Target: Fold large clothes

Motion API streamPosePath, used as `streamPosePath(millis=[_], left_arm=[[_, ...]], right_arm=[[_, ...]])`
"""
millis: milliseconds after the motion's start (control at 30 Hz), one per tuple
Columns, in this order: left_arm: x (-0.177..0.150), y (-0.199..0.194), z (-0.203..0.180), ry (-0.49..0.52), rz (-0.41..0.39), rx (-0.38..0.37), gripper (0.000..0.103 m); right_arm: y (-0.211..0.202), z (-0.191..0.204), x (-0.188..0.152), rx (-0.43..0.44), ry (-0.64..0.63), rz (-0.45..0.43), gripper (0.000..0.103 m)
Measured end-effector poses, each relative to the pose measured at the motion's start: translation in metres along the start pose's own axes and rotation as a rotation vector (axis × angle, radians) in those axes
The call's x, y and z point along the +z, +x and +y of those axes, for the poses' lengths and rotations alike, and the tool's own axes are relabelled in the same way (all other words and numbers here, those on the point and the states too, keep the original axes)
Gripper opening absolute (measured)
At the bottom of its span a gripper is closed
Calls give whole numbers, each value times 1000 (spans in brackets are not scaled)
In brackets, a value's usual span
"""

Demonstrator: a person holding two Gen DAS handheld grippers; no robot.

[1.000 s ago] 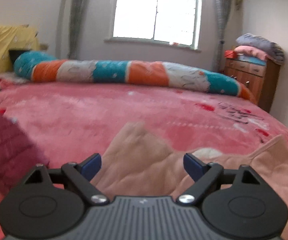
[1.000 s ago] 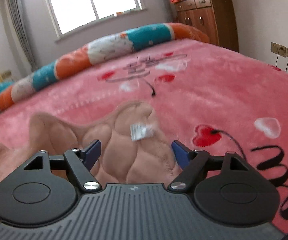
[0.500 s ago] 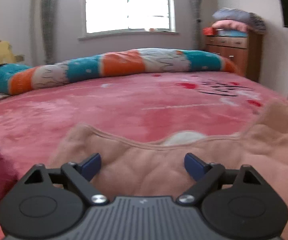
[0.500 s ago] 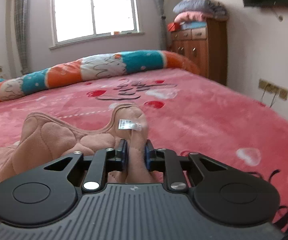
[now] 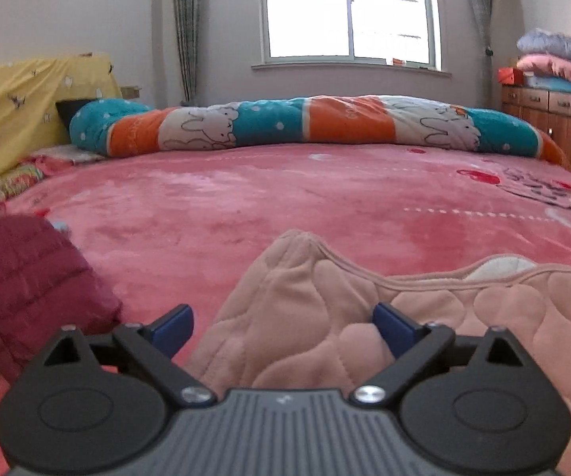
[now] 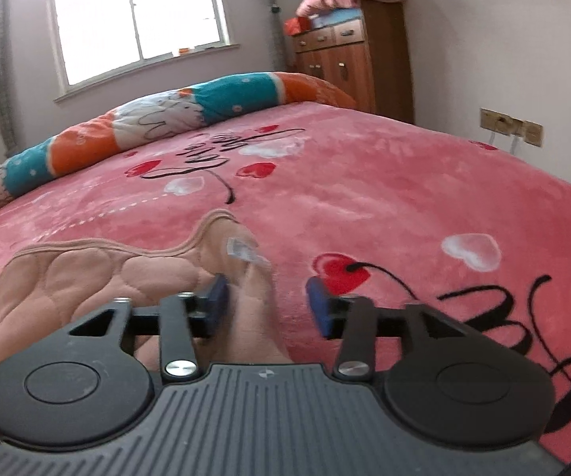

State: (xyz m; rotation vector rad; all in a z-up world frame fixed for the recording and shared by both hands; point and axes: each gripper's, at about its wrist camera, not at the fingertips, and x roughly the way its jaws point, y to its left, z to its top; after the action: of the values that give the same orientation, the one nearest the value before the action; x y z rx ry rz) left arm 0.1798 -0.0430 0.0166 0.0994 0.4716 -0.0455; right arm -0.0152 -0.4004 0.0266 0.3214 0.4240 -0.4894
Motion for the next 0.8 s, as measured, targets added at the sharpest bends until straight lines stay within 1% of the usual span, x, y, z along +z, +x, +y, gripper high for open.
streamPosePath(millis=[67, 100, 133, 200, 267, 333, 400, 467, 500, 533, 600, 667, 733, 800], left_arm=[[7, -14, -6, 42, -17, 3, 94], [11, -21, -9, 54, -30, -8, 94], [15, -30, -12, 59, -45, -35, 94], [24, -48, -24, 59, -64, -101, 94], [34, -66, -44, 46, -83, -197, 94], [41, -79, -67, 29, -82, -323, 94], [43, -83, -96, 39, -40, -441, 94], [39, -79, -119, 55, 3, -507, 94], [37, -73, -130, 72, 24, -520, 94], [35, -67, -137, 87, 37, -516, 94], [29, -50, -147, 105, 83, -481, 94], [19, -35, -149, 94, 131, -459, 93], [10, -28, -148, 92, 118, -456, 97], [4, -24, -150, 100, 96, -450, 100]], right_arm=[[1, 0, 1, -1, 5, 7, 66], [1, 1, 0, -2, 10, 8, 72], [0, -2, 1, -1, 21, 11, 75], [-5, -3, 5, 2, 56, 20, 95], [-11, -7, 8, -1, 89, 7, 98], [-19, -6, 14, -24, 84, -28, 99], [-30, -2, 20, -24, 60, -71, 99], [-38, -1, 23, 27, 62, -110, 99], [-40, 0, 24, 60, 74, -123, 99], [-42, -1, 24, 113, 95, -126, 99], [-37, 0, 19, 174, 126, -100, 99], [-28, 1, 12, 176, 118, -52, 99], [-12, 2, 4, 146, 91, 8, 99], [3, 0, 2, 133, 113, 78, 100]])
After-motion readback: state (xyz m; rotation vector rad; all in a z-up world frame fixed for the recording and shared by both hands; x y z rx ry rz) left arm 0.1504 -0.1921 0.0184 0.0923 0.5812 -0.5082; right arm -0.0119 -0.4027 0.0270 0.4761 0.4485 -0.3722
